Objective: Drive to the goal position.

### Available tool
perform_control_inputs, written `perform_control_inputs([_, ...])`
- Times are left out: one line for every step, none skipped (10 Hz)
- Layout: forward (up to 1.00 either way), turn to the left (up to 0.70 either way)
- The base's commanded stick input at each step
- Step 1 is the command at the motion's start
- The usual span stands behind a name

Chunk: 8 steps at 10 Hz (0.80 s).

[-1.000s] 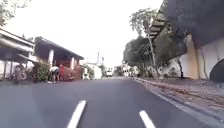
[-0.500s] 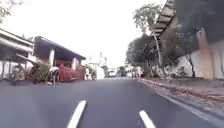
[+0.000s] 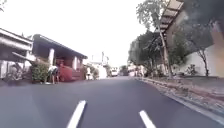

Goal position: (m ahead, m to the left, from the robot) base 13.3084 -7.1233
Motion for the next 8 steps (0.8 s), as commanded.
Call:
perform_control_inputs([0.85,-0.34])
perform_control_inputs([0.85,-0.34])
perform_control_inputs([0.85,-0.34])
perform_control_inputs([0.85,-0.27])
perform_control_inputs([0.85,0.0])
perform_control_inputs([0.85,0.0])
perform_control_inputs([0.85,0.0])
perform_control_inputs([0.85,0.0])
